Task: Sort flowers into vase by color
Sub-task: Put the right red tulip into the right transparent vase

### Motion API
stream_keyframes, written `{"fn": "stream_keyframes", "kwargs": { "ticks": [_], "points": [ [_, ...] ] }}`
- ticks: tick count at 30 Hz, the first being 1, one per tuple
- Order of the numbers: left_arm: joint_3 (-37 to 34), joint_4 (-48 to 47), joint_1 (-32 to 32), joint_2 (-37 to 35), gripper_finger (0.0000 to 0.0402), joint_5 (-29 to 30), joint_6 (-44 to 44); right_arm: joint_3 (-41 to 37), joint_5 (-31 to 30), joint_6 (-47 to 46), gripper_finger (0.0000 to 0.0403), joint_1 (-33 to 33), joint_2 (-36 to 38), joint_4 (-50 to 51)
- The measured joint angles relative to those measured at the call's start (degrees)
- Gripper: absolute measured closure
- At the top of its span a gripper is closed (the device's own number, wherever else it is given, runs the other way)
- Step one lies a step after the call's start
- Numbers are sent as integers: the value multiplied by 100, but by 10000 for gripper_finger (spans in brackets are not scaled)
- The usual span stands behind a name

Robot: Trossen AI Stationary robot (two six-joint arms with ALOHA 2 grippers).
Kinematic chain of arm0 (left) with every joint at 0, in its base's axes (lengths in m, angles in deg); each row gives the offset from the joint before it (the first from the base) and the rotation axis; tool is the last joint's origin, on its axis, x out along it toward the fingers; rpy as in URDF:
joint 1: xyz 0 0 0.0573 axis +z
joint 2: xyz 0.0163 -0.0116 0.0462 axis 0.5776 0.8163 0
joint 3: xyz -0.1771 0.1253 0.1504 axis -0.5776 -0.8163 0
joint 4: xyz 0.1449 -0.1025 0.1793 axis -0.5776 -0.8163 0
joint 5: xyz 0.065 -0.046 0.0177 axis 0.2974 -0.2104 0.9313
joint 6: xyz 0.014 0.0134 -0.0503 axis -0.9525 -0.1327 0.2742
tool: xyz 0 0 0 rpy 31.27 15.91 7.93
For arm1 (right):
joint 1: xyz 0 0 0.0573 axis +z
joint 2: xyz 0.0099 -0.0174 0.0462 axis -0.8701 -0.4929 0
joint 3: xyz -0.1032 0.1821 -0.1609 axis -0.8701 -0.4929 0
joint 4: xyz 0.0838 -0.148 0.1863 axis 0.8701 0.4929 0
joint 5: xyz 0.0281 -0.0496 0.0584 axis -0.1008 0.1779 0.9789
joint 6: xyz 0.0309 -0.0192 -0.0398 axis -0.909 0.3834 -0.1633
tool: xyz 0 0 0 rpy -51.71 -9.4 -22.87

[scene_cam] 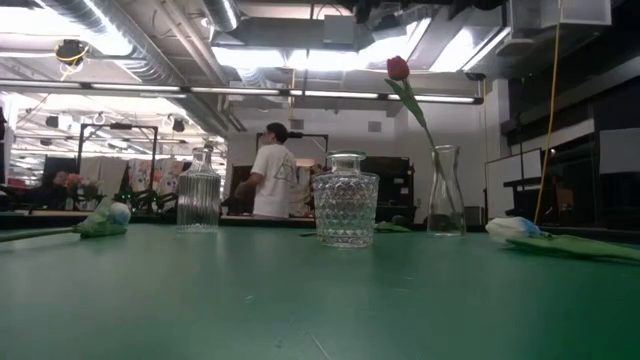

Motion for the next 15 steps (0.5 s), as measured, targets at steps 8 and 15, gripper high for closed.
{"fn": "stream_keyframes", "kwargs": {
  "ticks": [8, 15],
  "points": [
    [0, -41, 0, 0, 386, -36, -28, 249, 12, 0, 276, 0, -134, 41],
    [-1, -76, -4, 0, 386, -63, -31, 275, 152, 7, 370, 0, -137, 157]
  ]
}}
